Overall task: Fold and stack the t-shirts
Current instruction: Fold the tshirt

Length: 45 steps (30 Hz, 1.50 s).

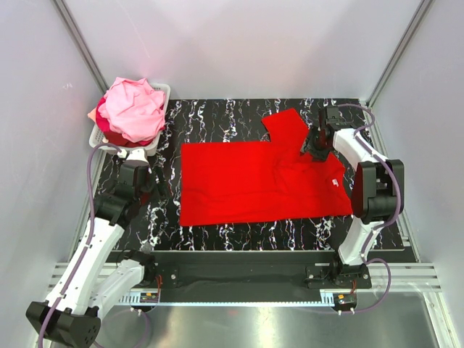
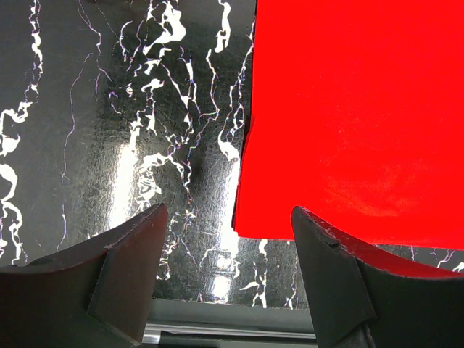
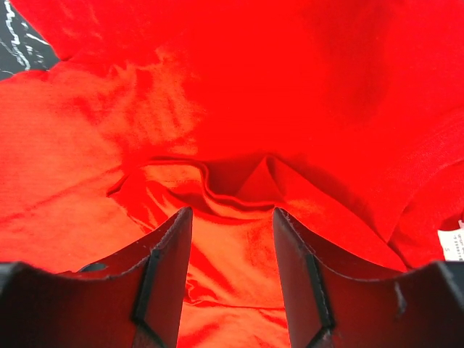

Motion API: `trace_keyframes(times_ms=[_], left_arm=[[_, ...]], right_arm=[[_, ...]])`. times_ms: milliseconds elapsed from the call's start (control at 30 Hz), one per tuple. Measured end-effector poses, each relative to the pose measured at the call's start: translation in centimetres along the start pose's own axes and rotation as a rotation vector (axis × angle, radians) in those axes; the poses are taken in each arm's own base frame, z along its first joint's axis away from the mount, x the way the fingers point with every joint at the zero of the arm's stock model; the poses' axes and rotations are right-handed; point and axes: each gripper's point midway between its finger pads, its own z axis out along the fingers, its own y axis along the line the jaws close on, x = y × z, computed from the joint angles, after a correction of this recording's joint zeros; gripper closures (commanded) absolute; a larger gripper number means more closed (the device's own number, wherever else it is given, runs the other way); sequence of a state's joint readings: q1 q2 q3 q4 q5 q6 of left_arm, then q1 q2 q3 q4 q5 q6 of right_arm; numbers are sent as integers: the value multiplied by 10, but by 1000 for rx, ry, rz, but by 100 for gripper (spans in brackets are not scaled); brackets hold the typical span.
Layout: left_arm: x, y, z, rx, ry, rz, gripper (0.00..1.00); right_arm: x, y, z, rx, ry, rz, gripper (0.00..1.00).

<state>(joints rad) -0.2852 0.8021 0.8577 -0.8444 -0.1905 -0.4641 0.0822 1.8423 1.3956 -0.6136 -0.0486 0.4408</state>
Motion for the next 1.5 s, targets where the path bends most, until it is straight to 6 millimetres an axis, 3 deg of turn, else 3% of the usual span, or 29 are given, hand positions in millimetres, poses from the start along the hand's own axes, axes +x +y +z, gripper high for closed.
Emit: trace_keyframes(times_ms=[567,800,900,933,1033,1300,1500], left_arm=[[0,0,0,0,0,0,26],[0,0,0,0,0,1,26],[0,0,0,0,0,1,26],[0,0,0,0,0,0,26],[0,0,0,0,0,0,26],[0,0,0,0,0,0,26],[0,0,0,0,0,1,26]], right_arm=[[11,-10,16,13,54,16,45],[17,-12,19,12,71,15,57],[21,-12,21,6,84,12,71],[21,-12,21,3,86,12,83],[21,-11,21,-3,86,10,100],[18,-5,20,-23,88,10,100],[-18,16,16,-72,16,4,100]])
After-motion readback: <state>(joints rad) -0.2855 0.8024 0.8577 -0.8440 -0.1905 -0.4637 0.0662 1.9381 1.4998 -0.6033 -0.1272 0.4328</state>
